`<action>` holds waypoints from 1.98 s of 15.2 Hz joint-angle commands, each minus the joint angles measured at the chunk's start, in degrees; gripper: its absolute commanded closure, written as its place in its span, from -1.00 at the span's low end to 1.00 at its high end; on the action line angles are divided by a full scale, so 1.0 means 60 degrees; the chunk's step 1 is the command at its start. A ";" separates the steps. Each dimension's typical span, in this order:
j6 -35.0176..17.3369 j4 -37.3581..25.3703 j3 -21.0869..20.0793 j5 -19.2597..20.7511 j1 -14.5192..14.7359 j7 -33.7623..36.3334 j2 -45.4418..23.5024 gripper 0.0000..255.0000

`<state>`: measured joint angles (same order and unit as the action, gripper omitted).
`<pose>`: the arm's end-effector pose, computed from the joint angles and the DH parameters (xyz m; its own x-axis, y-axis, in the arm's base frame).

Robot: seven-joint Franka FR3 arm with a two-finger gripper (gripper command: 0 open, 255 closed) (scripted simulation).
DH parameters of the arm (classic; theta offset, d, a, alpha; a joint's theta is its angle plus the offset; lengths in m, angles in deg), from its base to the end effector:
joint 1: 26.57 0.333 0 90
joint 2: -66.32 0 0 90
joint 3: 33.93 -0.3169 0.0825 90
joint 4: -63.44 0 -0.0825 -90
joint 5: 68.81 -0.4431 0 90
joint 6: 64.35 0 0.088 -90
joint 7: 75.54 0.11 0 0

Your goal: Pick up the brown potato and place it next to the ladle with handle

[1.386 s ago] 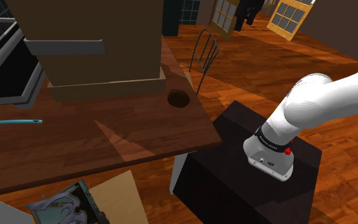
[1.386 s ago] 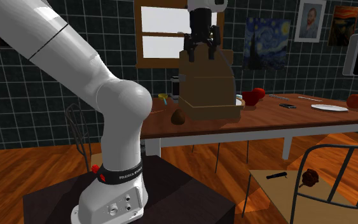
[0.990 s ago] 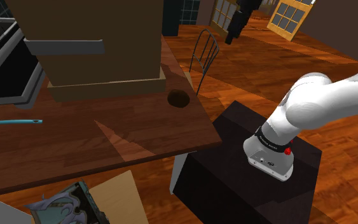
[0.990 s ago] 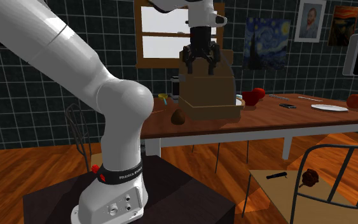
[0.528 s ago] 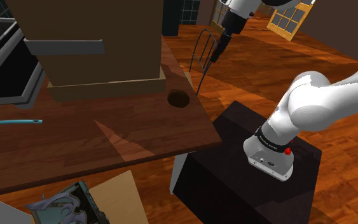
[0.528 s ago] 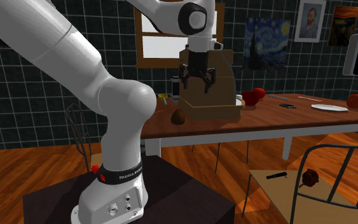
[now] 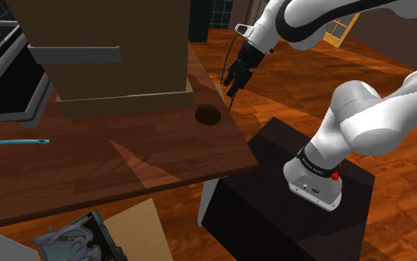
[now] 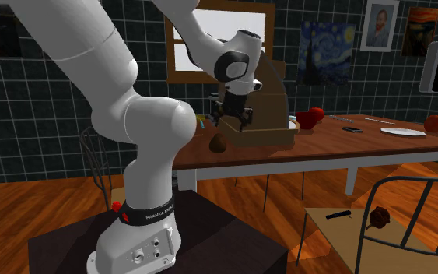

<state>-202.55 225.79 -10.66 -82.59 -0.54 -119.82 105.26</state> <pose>0.3920 0.0478 0.3561 0.7196 0.5642 0.4048 0.6725 -0.7116 -0.2036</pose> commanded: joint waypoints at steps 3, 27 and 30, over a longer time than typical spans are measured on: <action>-0.1634 0.0244 0.1483 -0.1479 0.2193 -0.2459 -0.0881 -1.00; -0.3153 0.0143 0.2887 -0.3285 0.4579 -0.4025 -0.2129 1.00; -0.3022 0.0132 0.2692 -0.3097 0.4366 -0.3815 -0.2021 1.00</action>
<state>-221.08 226.62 6.05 -101.70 26.21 -143.34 92.87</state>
